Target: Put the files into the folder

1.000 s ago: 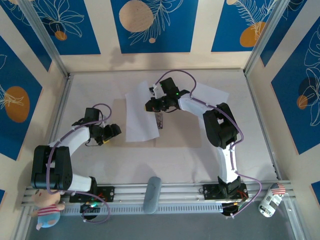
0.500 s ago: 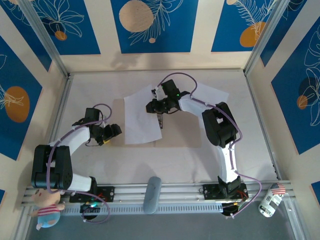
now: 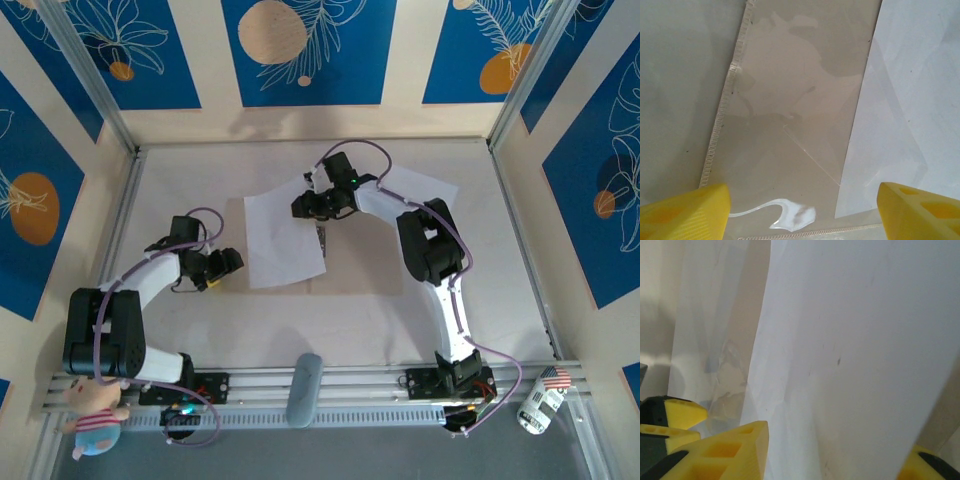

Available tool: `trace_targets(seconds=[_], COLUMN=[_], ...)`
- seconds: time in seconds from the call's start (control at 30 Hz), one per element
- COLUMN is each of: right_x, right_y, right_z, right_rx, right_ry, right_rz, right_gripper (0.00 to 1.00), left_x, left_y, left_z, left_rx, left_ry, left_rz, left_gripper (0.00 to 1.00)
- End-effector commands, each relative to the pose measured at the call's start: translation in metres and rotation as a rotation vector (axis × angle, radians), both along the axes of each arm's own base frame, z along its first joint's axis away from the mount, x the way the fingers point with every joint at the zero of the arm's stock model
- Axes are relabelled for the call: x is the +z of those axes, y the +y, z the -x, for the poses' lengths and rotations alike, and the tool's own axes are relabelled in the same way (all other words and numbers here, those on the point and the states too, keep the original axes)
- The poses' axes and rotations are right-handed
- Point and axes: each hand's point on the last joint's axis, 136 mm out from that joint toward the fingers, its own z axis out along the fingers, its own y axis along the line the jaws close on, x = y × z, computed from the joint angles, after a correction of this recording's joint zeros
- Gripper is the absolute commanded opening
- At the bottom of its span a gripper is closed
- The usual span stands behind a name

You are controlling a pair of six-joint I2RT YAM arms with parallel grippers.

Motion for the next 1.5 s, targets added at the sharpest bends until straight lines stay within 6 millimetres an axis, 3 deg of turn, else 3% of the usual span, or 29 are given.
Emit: trace_targets(seconds=[0.0, 0.57, 0.97, 1.17, 1.47], right_x=[-0.002, -0.007, -0.009, -0.007, 0.007], right_y=[-0.002, 0.014, 0.017, 0.021, 0.022], right_z=[-0.008, -0.038, -0.038, -0.037, -0.034], right_rx=[0.017, 0.067, 0.085, 0.091, 0.068], right_ry=[0.013, -0.013, -0.095, -0.170, -0.150], right_rz=[-0.020, -0.021, 0.105, 0.182, 0.105], right_gripper=[0.41, 0.39, 0.13, 0.09, 0.04], left_x=[-0.003, 0.001, 0.005, 0.005, 0.003], left_y=[0.000, 0.002, 0.001, 0.001, 0.001], left_z=[0.003, 0.001, -0.001, 0.001, 0.005], left_rx=[-0.004, -0.007, -0.012, -0.015, -0.017], left_ry=[0.018, 0.023, 0.018, 0.018, 0.022], left_rz=[0.012, -0.002, 0.001, -0.001, 0.000], left_gripper=[0.77, 0.77, 0.78, 0.78, 0.78])
